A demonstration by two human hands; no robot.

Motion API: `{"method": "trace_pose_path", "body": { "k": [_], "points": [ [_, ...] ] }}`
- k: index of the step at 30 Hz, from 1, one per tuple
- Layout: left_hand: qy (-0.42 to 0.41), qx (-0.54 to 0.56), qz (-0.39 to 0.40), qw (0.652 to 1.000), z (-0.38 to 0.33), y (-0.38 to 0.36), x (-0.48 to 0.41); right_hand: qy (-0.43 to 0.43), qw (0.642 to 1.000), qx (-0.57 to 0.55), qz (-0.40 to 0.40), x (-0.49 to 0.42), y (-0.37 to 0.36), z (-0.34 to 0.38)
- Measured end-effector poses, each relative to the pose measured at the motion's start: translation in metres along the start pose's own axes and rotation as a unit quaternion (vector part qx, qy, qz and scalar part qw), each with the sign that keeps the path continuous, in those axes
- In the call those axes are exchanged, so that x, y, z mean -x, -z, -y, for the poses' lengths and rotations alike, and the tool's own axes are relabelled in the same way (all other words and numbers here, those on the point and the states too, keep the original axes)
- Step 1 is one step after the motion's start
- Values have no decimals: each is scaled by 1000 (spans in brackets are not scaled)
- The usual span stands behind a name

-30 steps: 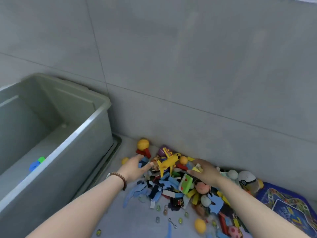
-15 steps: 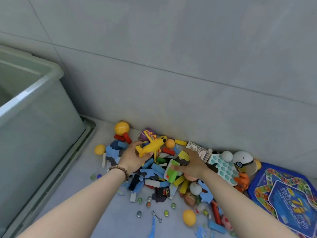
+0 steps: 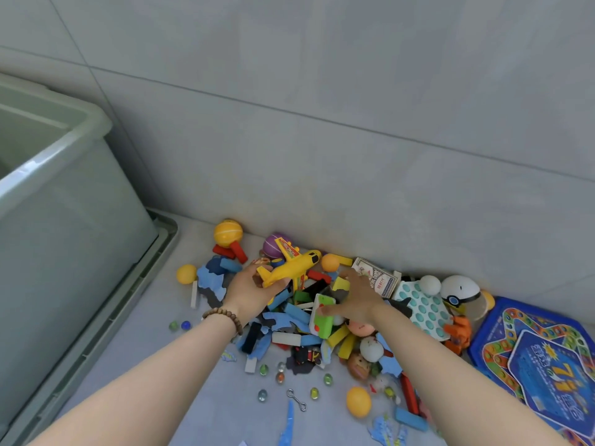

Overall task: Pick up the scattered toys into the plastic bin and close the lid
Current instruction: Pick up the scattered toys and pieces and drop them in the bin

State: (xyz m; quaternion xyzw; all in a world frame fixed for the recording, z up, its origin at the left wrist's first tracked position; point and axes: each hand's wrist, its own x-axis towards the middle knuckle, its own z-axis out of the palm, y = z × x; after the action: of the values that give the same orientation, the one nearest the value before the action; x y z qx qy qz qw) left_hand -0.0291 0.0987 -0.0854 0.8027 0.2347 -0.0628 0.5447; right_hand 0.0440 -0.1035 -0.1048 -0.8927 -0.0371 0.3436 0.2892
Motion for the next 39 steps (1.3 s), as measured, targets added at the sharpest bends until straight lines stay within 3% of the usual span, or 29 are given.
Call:
{"method": "trace_pose_path", "body": {
  "k": [13,22,27,33,39],
  "points": [
    [45,43,-14,998,6,-5,-4,-7,989,-142,-34,1,-6,-10],
    [87,122,-11,989,6,1,-3,-22,951,-299,-78,-3,0,-16],
    [81,148,2,986,-19,24,6,-6,927,-373,-49,23,27,-2],
    [35,165,16,985,-88,87,39,33,911,-411,-6,74,76,60],
    [-9,261,31,965,-159,191,92,100,885,-455,27,143,98,196]
  ]
}}
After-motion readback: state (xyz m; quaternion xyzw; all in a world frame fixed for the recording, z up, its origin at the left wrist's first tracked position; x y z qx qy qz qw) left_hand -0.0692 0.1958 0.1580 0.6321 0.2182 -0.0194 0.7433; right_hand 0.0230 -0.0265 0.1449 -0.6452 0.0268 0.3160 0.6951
